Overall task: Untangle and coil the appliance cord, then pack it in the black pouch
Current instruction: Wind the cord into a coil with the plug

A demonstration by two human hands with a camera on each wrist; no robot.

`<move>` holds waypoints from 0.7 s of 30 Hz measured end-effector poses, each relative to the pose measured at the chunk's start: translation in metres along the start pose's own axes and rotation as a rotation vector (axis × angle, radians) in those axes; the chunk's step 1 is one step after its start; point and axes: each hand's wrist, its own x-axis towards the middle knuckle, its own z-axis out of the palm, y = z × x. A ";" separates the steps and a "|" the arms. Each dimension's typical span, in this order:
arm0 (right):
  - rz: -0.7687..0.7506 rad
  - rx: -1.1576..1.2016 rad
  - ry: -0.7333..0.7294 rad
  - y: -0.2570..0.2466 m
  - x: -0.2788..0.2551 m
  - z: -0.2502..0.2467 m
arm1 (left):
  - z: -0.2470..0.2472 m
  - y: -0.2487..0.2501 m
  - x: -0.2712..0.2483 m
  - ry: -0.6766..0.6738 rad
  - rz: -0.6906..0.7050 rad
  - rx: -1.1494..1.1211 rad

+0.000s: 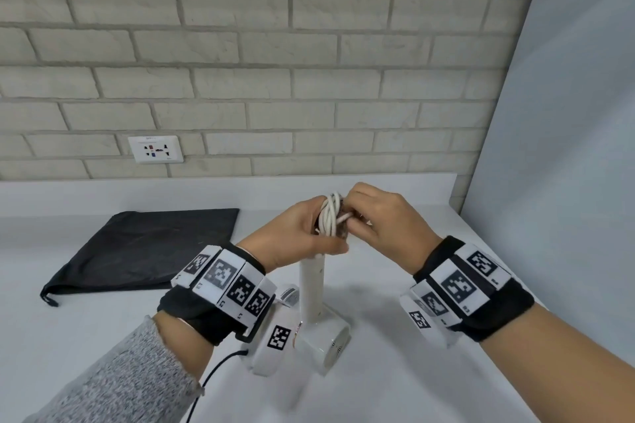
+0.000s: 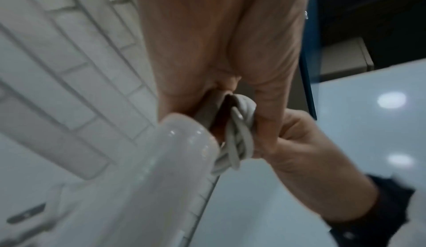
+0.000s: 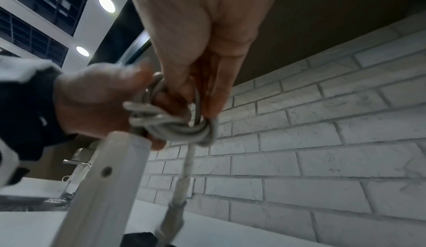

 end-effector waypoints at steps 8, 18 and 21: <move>0.240 0.481 -0.142 -0.012 0.000 -0.010 | 0.004 -0.007 0.001 0.081 0.068 0.142; 0.279 0.553 -0.066 0.009 -0.015 -0.013 | -0.002 -0.015 -0.001 0.184 0.022 0.125; 0.262 0.497 0.022 0.002 -0.014 -0.011 | 0.002 -0.015 0.000 0.307 0.063 0.171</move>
